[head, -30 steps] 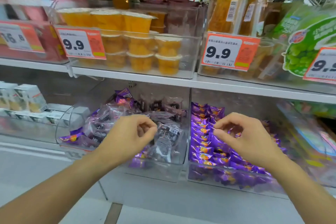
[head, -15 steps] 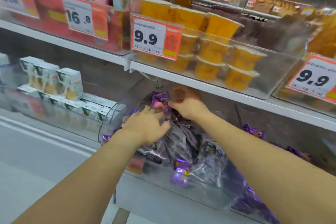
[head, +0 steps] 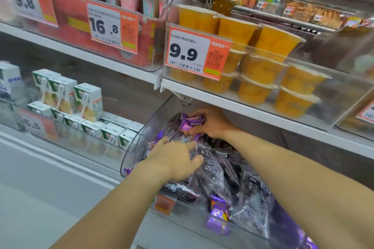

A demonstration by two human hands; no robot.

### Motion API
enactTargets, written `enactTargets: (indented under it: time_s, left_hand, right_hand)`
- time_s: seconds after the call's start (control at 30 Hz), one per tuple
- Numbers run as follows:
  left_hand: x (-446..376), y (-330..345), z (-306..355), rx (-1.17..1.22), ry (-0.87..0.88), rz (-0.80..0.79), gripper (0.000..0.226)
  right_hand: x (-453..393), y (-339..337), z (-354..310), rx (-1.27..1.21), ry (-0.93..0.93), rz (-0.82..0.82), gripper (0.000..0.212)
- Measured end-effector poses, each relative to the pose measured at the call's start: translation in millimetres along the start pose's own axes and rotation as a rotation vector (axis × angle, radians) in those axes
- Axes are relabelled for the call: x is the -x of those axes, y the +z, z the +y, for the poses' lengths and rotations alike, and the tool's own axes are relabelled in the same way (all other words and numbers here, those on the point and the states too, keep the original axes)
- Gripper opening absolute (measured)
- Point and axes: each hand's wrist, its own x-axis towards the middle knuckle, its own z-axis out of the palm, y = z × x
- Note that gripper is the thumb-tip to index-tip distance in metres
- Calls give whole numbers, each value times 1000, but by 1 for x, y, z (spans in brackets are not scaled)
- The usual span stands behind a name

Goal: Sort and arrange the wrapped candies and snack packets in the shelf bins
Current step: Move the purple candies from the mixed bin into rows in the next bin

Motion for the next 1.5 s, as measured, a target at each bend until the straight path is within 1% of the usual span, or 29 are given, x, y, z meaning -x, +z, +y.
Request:
enactTargets:
  time_s: [0.13, 0.23, 0.27, 0.33, 0.4, 0.43, 0.47, 0.53, 0.57, 0.63, 0.67, 0.77, 0.87, 0.9, 1.0, 1.07, 1.13, 1.23, 1.33, 1.43, 1.5]
  left_hand:
    - [2, 2, 1, 46, 1, 43, 57]
    - [5, 3, 2, 84, -5, 105, 54]
    - [6, 5, 2, 102, -12, 151, 52]
    - [5, 7, 2, 212, -20, 327, 42]
    - [5, 5, 7, 386, -44, 550, 33]
    - [6, 2, 10, 442, -66, 626, 36]
    - [8, -1, 12, 471, -82, 658, 42]
    - [11, -4, 14, 504, -73, 611, 48]
    - [12, -5, 15, 525, -53, 549, 43]
    - [18, -5, 21, 562, -17, 437, 27]
    - [22, -4, 25, 557, -10, 422, 21]
    - [37, -7, 50, 549, 17, 461, 14]
    - [52, -1, 79, 633, 51, 433, 10]
    - [56, 3, 87, 683, 49, 397, 10]
    - [75, 12, 110, 959, 20, 246, 12]
    - [86, 12, 122, 1123, -7, 175, 17]
    - [92, 10, 132, 1249, -90, 131, 20]
    - [95, 9, 145, 1333, -177, 76, 23]
    - [95, 13, 157, 1354, -163, 9, 25]
    - [94, 16, 166, 1369, -134, -67, 25]
    - [90, 19, 171, 1369, -120, -72, 23]
  right_hand:
    - [12, 4, -1, -99, 29, 90, 50]
    - [27, 2, -2, -194, 102, 222, 46]
    - [33, 0, -3, -214, 131, 260, 44]
    - [47, -4, -8, -262, 136, 269, 42]
    - [69, -7, -16, -322, 104, 208, 42]
    - [81, -9, -20, -368, 94, 184, 43]
    - [93, -12, -23, -417, 84, 165, 44]
    - [116, -21, -30, -505, 68, 132, 42]
    - [128, -26, -33, -540, 76, 114, 42]
    - [148, -34, -34, -600, 112, 69, 42]
    - [158, -37, -34, -629, 133, 56, 41]
    - [187, -42, -29, -736, 178, 85, 36]
    - [216, -48, -23, -848, 209, 100, 31]
    - [227, -51, -20, -885, 222, 91, 28]
    - [256, -64, -10, -953, 242, 65, 21]
    - [270, -73, -3, -962, 261, 129, 22]
    - [280, -81, 2, -1006, 275, 226, 27]
    - [291, -87, 8, -1003, 231, 321, 27]
    - [299, -85, 17, -1005, 167, 356, 30]
    - [304, -84, 21, -1061, 73, 316, 35]
    - [307, -85, 24, -1014, -11, 255, 38]
